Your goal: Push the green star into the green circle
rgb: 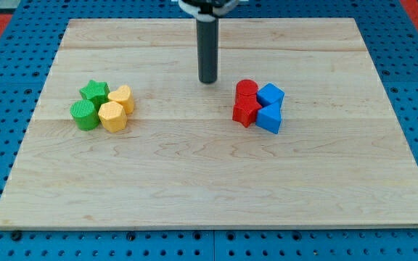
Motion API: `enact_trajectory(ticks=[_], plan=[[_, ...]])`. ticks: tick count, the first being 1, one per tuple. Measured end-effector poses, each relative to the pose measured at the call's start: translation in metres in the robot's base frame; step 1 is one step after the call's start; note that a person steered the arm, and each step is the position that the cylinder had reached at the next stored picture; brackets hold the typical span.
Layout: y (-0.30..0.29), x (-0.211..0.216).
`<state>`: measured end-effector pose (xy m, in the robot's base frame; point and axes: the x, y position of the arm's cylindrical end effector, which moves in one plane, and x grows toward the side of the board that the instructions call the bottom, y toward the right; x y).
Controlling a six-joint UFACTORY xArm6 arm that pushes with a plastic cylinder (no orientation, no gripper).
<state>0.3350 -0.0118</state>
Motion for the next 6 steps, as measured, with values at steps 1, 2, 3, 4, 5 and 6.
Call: enact_trajectory(ticks=[1, 2, 3, 4, 5, 6], plan=[[-0.082, -0.026], [-0.179, -0.017], [-0.191, 0.008], [-0.164, 0.017], [-0.155, 0.017], [-0.193, 0.031]])
